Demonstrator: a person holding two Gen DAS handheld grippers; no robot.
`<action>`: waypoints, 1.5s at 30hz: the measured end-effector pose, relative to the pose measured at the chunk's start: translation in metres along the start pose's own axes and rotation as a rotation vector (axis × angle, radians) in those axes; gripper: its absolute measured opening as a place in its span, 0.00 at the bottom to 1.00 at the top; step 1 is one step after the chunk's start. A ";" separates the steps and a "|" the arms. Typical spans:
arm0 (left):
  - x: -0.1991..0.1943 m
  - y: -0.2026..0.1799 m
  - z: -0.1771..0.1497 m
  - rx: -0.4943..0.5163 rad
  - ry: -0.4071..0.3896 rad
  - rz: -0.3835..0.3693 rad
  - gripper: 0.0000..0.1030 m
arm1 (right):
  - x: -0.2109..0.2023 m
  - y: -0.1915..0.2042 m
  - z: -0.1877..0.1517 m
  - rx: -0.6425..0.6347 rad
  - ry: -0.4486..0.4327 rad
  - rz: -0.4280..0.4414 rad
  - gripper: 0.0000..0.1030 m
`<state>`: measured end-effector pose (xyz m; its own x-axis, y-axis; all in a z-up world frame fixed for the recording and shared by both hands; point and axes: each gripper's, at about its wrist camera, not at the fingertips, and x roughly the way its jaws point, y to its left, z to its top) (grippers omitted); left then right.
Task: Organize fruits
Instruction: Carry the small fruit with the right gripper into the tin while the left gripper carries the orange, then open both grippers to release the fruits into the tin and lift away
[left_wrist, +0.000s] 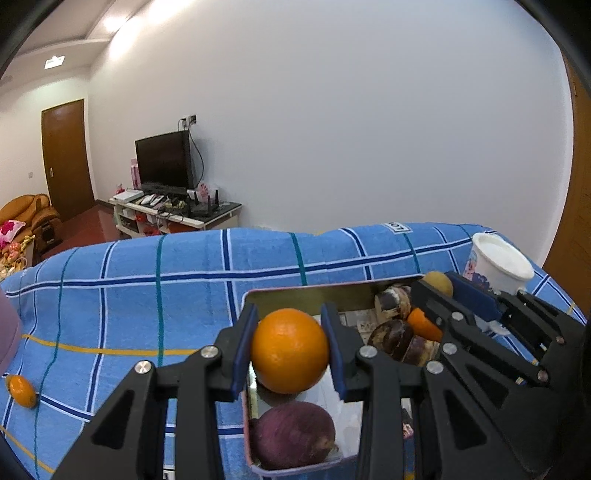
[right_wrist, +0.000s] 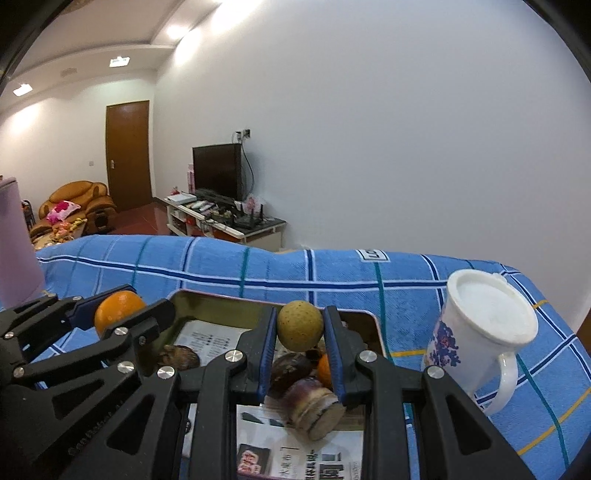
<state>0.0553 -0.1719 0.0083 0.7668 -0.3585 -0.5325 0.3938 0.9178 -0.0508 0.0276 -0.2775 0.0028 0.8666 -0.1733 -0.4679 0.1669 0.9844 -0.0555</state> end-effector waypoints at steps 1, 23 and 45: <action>0.002 0.000 0.000 0.001 0.004 0.003 0.36 | 0.003 -0.002 -0.001 0.004 0.012 -0.007 0.27; 0.031 -0.003 -0.006 0.009 0.074 0.073 0.36 | 0.038 -0.008 -0.004 0.021 0.144 0.006 0.27; 0.010 0.007 -0.007 -0.027 -0.030 0.156 0.77 | 0.027 -0.021 -0.007 0.135 0.077 0.055 0.48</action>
<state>0.0620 -0.1679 -0.0032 0.8324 -0.2157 -0.5104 0.2552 0.9669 0.0076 0.0443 -0.3025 -0.0143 0.8383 -0.1111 -0.5338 0.1863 0.9785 0.0890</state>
